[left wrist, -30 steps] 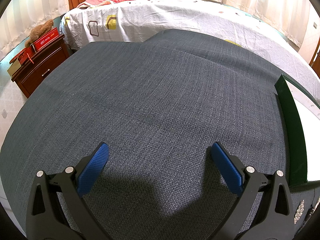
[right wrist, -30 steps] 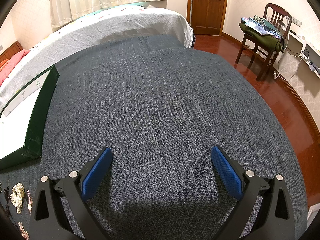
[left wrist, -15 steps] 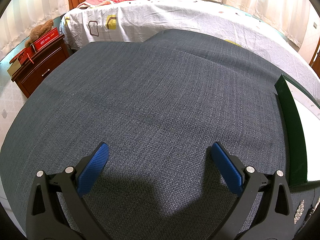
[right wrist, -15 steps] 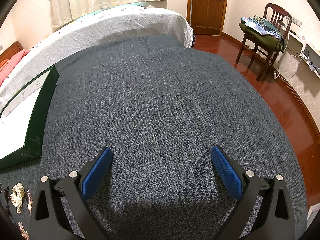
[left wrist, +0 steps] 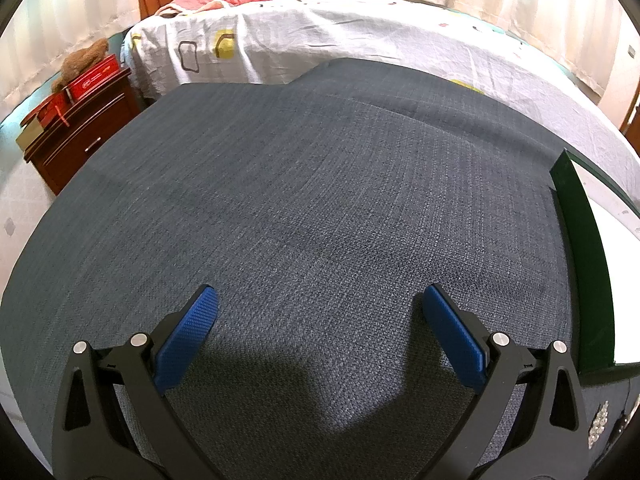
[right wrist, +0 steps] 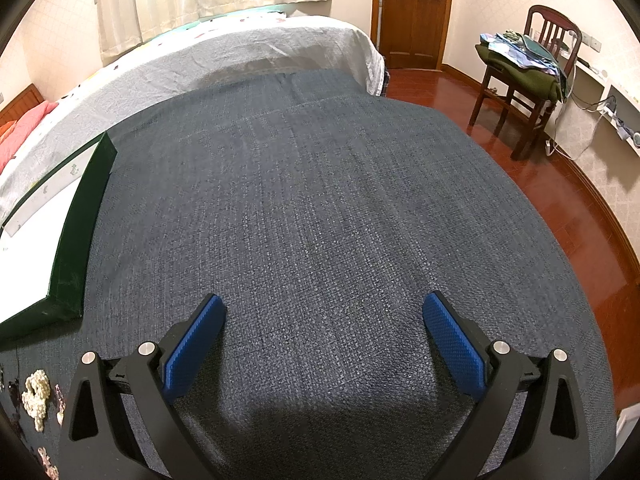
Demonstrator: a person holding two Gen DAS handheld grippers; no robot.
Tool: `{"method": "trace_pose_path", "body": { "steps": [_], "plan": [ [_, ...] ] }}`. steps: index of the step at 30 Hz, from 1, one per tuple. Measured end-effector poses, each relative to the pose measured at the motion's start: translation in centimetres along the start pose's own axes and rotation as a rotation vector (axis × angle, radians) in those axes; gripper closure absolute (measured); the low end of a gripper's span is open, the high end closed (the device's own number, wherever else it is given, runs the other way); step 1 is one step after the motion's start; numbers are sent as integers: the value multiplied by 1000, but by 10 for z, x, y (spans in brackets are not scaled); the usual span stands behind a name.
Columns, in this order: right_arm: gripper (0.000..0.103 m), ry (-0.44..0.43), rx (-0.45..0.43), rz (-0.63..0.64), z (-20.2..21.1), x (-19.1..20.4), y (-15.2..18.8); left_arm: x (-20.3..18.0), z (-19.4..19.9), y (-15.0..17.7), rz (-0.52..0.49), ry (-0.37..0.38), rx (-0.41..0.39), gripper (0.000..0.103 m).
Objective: Organize jewelry
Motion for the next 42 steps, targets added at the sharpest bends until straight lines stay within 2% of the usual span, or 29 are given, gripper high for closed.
{"method": "trace_pose_path", "body": {
  "steps": [3, 6, 10, 13, 17, 26, 29, 32, 42],
  "plan": [
    [6, 42, 12, -52, 4, 2, 3, -7, 11, 8, 2, 2, 11, 3],
    [6, 45, -47, -64, 26, 14, 5, -23, 38, 19, -23, 16, -19, 3],
    [6, -28, -145, -16, 75, 44, 14, -47, 83, 33, -49, 79, -78, 3],
    [6, -72, -171, 75, 106, 67, 28, -64, 125, 49, -84, 123, -131, 3],
    [6, -141, -200, 122, 145, 81, 45, -81, 175, 73, -121, 191, -182, 3],
    [6, -214, -291, 215, 222, 97, 74, -93, 267, 106, -186, 188, -323, 3],
    [6, -222, -331, 232, 245, 99, 79, -90, 293, 111, -200, 155, -385, 3],
    [6, -235, -367, 239, 265, 100, 83, -92, 309, 118, -215, 151, -409, 3],
    [6, -244, -382, 255, 281, 97, 109, -102, 327, 141, -240, 290, -378, 3]
  ]
}}
Point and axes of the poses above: each gripper's, at about its wrist camera, not at the fingertips, and z roughly against the way its jaws point, x to its left, y to its underside, the point moved 5 cm from there along -z, roughly the way its jaws point
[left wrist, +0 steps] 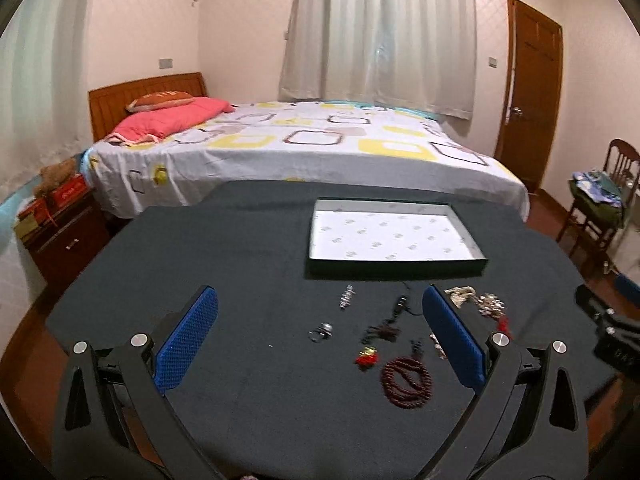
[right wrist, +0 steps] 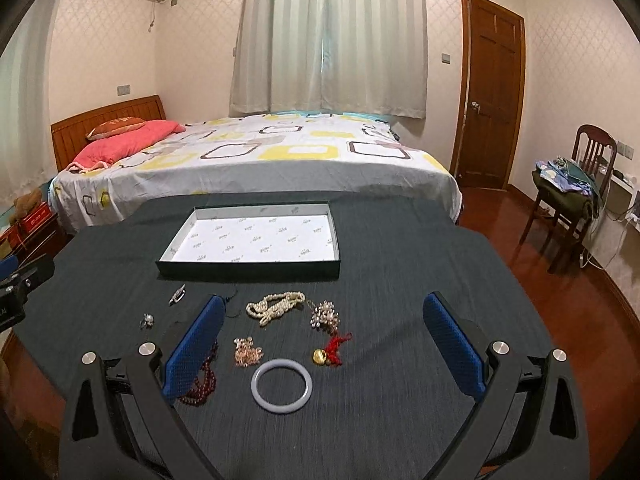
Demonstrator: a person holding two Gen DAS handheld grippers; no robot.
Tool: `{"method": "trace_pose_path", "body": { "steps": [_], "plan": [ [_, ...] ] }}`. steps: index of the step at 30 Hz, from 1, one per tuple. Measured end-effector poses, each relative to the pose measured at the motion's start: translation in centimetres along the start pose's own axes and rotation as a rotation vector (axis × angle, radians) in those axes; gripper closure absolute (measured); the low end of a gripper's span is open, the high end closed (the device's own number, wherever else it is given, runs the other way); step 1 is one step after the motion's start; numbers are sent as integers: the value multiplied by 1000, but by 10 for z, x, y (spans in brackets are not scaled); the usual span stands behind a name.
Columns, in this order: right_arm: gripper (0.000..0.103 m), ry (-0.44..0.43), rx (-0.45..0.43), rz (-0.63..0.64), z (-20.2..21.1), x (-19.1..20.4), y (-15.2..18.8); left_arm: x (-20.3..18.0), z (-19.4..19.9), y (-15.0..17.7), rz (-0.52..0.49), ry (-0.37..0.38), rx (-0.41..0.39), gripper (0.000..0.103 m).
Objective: Organize jewelry
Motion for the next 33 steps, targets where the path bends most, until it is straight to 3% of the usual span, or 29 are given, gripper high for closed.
{"method": "trace_pose_path", "body": {
  "steps": [3, 33],
  "plan": [
    [6, -4, -4, 2, 4, 0, 3, -7, 3, 3, -13, 32, -5, 3],
    [6, -14, -71, 15, 33, 4, -12, -3, 38, -6, -31, 15, -50, 3]
  ]
}}
Point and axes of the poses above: each gripper's, at about its wrist camera, not at the fingertips, and z roughly against the way its jaws point, x to its left, y to its underside, the point moved 5 cm from there along -z, roughly the way its jaws point
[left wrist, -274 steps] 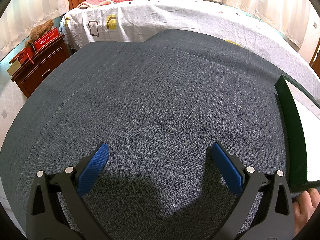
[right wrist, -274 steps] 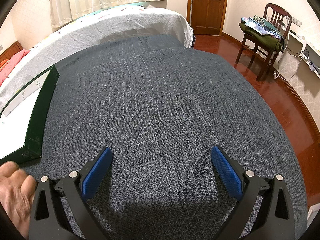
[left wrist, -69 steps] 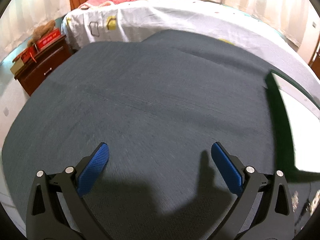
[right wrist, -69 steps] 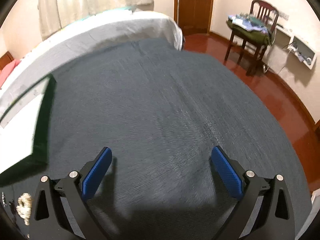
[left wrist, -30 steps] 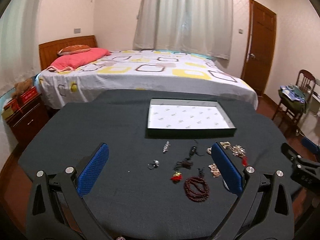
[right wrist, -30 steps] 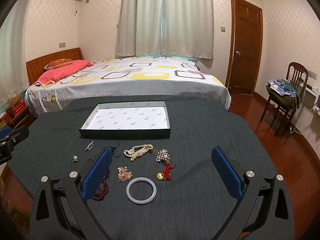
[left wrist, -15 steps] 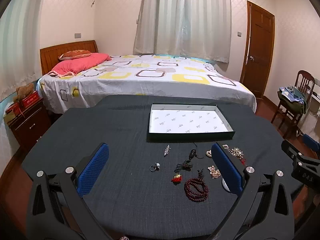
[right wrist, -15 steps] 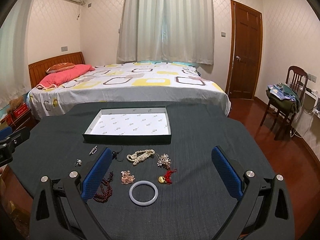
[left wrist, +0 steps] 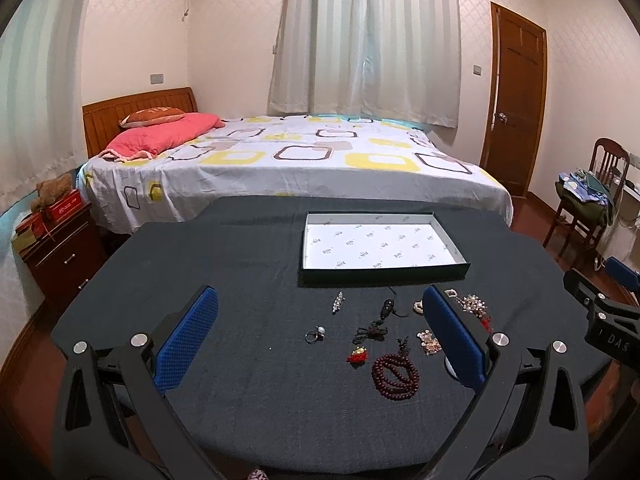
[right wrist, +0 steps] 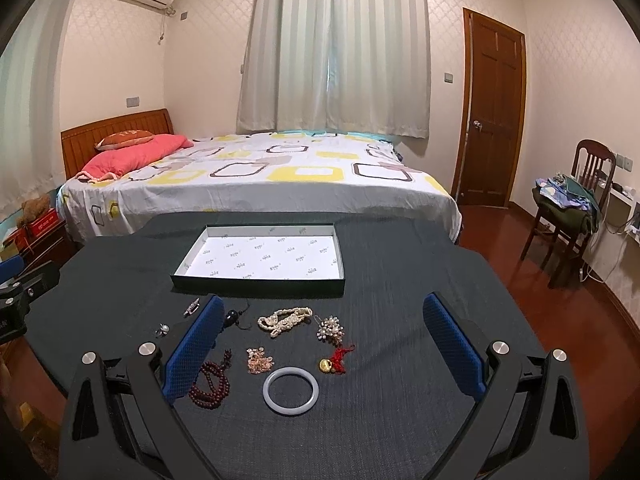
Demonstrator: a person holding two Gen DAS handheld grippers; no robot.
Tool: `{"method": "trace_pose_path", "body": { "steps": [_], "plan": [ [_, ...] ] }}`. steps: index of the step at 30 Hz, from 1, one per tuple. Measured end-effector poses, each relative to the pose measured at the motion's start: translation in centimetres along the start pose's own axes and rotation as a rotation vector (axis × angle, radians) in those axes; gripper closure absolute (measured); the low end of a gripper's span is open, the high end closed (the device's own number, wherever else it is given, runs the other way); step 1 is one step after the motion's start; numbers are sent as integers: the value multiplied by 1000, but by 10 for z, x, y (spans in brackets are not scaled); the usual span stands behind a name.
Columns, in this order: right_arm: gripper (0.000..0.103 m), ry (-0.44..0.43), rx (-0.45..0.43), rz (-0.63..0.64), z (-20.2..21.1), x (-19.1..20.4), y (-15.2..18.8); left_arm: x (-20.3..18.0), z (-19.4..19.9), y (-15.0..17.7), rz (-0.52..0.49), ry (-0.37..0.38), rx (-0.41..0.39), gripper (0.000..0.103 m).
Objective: Organize jewelry
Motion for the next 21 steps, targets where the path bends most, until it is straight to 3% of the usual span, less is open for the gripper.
{"method": "trace_pose_path", "body": {
  "steps": [21],
  "plan": [
    [6, -5, -8, 8, 1, 1, -5, 6, -1, 1, 15, 1, 13, 3]
  ]
}}
Point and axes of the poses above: each gripper's, at about its wrist camera, not at the fingertips, and z roughly against the way its jaws point, x to its left, y to its underside, the point moved 5 cm from there along -z, roughly the way its jaws point
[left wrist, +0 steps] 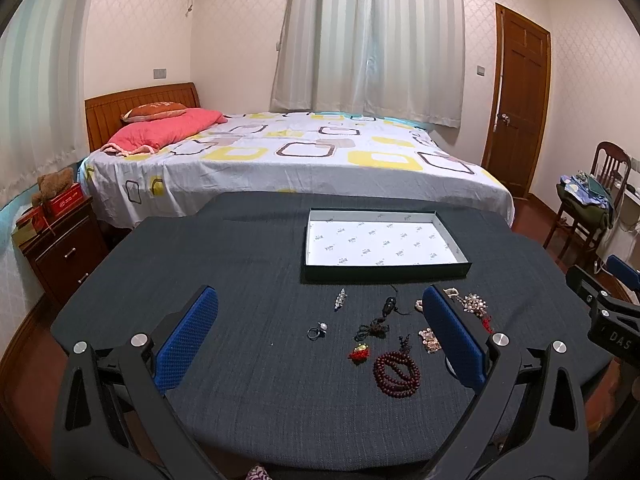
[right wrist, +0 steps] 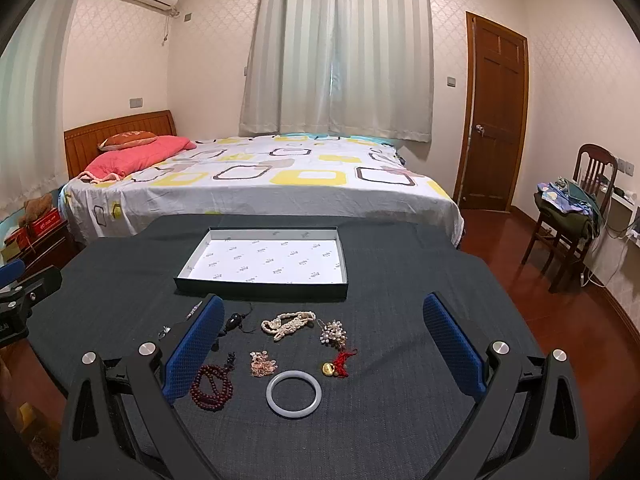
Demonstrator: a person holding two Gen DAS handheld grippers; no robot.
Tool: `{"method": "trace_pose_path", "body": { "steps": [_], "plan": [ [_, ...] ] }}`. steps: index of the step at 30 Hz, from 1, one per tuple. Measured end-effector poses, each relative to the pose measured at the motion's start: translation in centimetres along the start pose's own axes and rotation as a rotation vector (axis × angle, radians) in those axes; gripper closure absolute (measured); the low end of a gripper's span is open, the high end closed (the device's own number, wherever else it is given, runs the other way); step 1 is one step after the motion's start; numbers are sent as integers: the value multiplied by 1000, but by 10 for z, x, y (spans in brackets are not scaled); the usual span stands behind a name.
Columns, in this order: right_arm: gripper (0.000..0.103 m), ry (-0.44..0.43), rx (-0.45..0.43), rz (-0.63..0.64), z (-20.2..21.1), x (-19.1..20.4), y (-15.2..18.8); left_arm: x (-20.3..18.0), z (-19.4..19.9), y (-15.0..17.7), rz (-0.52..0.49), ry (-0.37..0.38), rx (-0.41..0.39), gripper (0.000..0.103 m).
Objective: Organize jewelry
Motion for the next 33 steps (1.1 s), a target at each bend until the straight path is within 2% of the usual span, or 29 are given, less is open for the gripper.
{"method": "trace_pose_path", "body": {
  "steps": [33],
  "plan": [
    [6, -5, 6, 3, -1, 2, 1, -3, -5, 10, 6, 9, 25, 3]
  ]
}}
Point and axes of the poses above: each gripper's, at about its wrist camera, not at the fingertips, and z roughly against the way its jaws point, x to its left, y to its underside, the point moved 5 cm from there along -z, roughly the way its jaws point
